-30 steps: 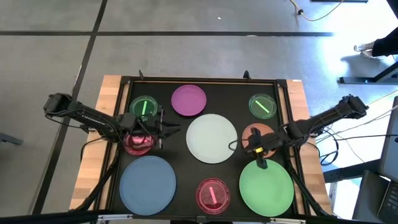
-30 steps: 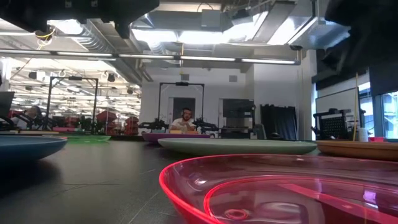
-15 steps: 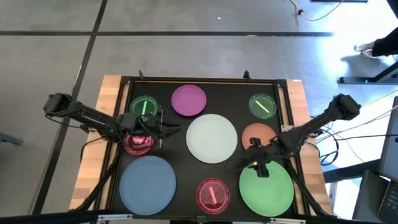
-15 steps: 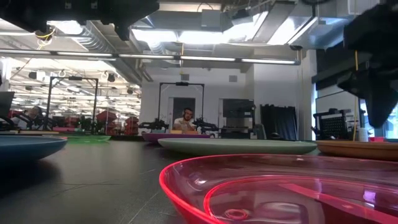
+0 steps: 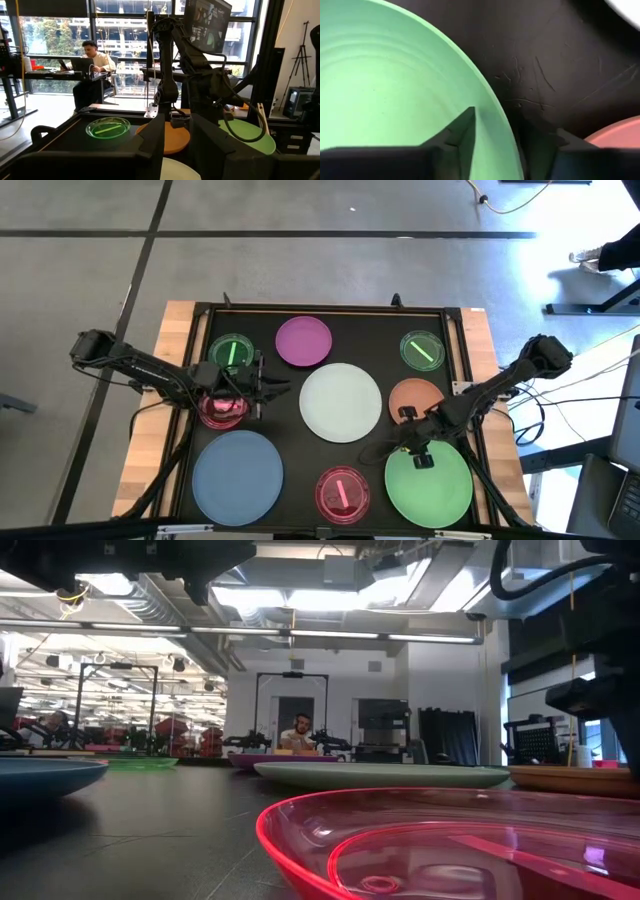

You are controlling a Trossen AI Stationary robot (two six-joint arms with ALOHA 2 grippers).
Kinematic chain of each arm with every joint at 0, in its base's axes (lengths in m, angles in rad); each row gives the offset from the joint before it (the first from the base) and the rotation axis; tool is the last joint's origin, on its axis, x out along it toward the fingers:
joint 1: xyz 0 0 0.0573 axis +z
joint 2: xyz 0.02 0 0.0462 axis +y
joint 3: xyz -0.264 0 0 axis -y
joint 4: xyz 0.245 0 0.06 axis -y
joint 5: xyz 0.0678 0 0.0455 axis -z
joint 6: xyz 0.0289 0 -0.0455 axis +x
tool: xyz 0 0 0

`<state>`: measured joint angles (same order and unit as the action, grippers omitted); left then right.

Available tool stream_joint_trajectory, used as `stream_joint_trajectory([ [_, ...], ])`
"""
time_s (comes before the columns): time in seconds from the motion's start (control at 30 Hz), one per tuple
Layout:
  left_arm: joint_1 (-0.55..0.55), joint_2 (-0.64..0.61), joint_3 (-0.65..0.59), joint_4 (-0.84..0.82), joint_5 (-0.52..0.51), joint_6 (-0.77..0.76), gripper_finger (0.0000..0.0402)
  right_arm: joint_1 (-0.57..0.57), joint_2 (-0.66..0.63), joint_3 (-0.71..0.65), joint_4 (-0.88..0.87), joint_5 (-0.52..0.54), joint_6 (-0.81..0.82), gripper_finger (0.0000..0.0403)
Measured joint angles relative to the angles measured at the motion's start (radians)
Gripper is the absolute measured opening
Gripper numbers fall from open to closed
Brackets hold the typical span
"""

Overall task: Stack plastic plates
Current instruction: Stack the big green plate on the big white plate

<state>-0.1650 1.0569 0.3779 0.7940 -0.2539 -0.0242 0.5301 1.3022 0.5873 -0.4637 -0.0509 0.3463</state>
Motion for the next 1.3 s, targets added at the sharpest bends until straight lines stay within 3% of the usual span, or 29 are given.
stream_joint_trajectory([
  [0.27,0.0,0.0,0.0,0.0,0.0,0.0,0.0085,0.001,-0.002,0.0,0.003,-0.04,-0.022,0.0008],
  [0.6,0.0,0.0,0.0,0.0,0.0,0.0,0.0085,-0.001,-0.021,0.015,-0.018,-0.057,-0.026,0.0005],
  [0.87,0.0,0.005,-0.001,-0.003,0.0,0.0,0.0085,-0.008,-0.087,0.135,-0.146,-0.047,-0.034,0.0001],
  [1.3,0.0,0.013,-0.001,0.0,-0.006,-0.002,0.0085,-0.253,-0.186,0.246,-0.153,-0.023,-0.148,0.0001],
])
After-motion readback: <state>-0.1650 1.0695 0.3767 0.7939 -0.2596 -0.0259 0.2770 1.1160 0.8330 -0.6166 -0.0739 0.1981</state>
